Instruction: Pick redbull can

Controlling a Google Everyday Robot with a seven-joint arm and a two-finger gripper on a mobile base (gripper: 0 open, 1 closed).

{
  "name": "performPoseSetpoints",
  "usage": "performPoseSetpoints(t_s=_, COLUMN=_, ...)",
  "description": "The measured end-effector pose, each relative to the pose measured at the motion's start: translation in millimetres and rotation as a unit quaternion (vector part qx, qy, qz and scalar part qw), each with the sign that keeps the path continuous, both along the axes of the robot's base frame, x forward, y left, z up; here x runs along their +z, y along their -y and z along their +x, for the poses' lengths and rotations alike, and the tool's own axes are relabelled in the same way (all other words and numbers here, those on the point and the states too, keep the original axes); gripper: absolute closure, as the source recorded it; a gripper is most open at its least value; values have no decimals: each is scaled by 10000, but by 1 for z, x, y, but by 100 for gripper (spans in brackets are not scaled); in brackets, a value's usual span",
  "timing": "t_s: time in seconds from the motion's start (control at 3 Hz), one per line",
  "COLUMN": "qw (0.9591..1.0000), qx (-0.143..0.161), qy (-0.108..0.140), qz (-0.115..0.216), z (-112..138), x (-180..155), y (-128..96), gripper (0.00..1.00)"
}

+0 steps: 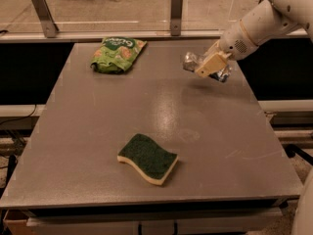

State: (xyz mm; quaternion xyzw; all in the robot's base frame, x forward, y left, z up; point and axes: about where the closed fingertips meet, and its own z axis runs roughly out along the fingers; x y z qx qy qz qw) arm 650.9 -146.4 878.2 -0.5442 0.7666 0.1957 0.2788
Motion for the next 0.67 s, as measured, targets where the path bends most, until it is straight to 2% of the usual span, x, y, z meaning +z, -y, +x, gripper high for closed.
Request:
performPoseSetpoints(t_s=0.33, qw=9962, qx=455, qy=6, qz=738, z=-21, x=31, y=-27, gripper=100)
performPoseSetpoints(t_s=0.67, qw=9868, qx=779, qy=-9, qz=1420, z=-47, x=68, y=-49, gripper=100)
